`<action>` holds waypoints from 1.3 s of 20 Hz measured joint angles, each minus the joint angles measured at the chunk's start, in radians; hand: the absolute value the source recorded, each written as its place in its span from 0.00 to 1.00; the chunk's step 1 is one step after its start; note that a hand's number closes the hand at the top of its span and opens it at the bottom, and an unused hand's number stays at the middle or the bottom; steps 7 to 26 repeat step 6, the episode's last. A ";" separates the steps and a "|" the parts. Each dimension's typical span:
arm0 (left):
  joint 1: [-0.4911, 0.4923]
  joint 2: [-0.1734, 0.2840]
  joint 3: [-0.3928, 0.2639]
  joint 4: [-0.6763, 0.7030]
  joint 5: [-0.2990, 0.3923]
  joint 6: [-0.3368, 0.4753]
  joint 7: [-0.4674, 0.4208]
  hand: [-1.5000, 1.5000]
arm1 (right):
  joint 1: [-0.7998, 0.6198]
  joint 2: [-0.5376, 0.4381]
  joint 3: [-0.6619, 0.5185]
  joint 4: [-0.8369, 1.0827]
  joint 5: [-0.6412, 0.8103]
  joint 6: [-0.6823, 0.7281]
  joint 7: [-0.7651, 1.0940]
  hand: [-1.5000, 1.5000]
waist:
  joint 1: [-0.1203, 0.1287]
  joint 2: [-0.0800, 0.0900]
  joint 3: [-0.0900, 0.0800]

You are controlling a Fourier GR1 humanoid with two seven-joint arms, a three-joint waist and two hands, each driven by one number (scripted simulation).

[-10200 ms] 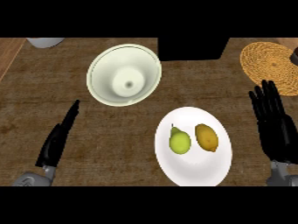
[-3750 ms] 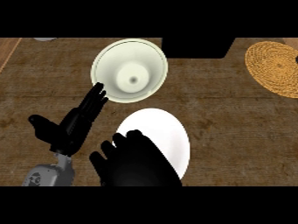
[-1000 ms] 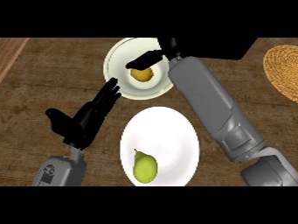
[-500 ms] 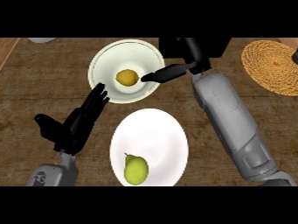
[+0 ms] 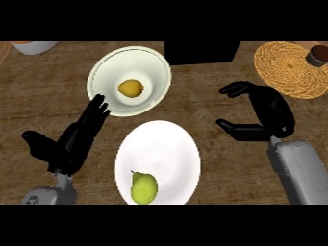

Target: Pick the lemon from the plate and place it in the bowl

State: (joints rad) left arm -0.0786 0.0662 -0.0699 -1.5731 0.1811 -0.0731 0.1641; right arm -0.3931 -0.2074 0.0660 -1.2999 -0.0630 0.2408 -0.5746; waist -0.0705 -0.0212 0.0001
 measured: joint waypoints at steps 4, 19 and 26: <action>0.018 0.017 0.012 -0.024 0.009 -0.009 0.005 0.50 | 0.283 -0.110 0.002 -0.156 -0.022 0.111 -0.102 1.00 | -0.010 0.001 0.000; 0.031 0.015 0.008 -0.027 0.007 -0.012 -0.004 0.50 | 0.423 -0.164 0.007 -0.220 -0.007 0.143 -0.157 1.00 | -0.006 0.004 0.000; 0.031 0.015 0.008 -0.027 0.007 -0.012 -0.004 0.50 | 0.423 -0.164 0.007 -0.220 -0.007 0.143 -0.157 1.00 | -0.006 0.004 0.000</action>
